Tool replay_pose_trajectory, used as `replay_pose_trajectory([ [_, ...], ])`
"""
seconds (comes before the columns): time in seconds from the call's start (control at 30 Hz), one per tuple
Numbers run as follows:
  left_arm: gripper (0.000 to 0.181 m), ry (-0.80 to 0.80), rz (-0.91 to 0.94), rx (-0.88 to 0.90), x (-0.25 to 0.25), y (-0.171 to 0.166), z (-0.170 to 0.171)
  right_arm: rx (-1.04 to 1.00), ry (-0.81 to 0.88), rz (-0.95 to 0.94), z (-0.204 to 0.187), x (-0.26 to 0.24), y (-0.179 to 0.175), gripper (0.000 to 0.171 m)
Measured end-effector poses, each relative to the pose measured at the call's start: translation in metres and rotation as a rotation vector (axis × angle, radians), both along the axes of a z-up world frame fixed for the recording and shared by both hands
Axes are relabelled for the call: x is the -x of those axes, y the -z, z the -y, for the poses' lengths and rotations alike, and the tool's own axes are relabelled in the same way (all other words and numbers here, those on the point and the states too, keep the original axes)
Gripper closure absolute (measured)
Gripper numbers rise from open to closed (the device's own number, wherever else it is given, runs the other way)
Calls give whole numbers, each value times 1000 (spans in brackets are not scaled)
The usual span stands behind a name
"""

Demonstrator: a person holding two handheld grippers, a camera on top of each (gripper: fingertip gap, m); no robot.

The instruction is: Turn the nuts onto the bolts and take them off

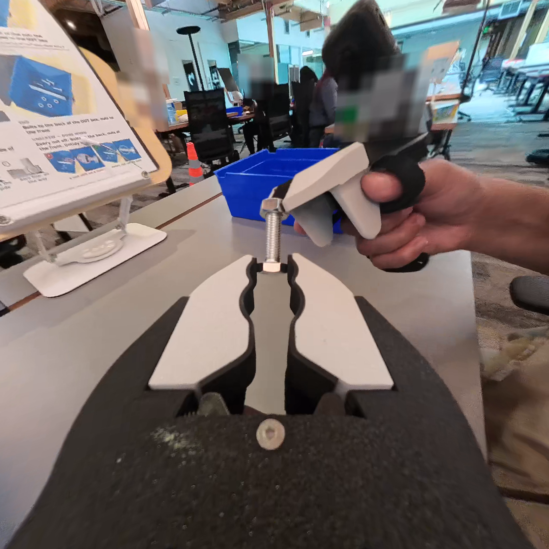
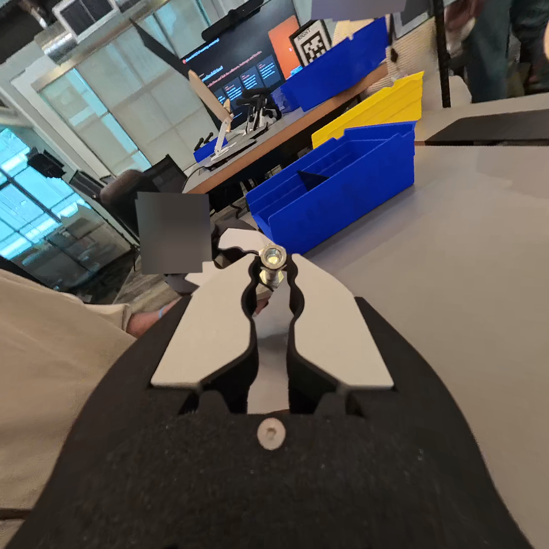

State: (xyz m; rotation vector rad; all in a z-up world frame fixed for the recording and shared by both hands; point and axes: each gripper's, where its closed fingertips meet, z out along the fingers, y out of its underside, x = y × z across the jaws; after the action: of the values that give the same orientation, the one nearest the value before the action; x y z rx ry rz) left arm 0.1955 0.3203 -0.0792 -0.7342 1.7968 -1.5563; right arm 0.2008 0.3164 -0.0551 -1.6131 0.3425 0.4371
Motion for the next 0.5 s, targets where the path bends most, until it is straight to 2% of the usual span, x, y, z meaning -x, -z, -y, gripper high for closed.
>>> replay_pose_trajectory([
  [0.13,162,169,-74,135,12,-9,5,-26,-97,145,6,10,-8,154],
  [0.3,162,460,-223,346,30,-22,12,-60,-238,286,12,27,-23,154],
  [0.5,163,807,-373,535,50,-37,19,-159,-401,373,20,42,-42,154],
])
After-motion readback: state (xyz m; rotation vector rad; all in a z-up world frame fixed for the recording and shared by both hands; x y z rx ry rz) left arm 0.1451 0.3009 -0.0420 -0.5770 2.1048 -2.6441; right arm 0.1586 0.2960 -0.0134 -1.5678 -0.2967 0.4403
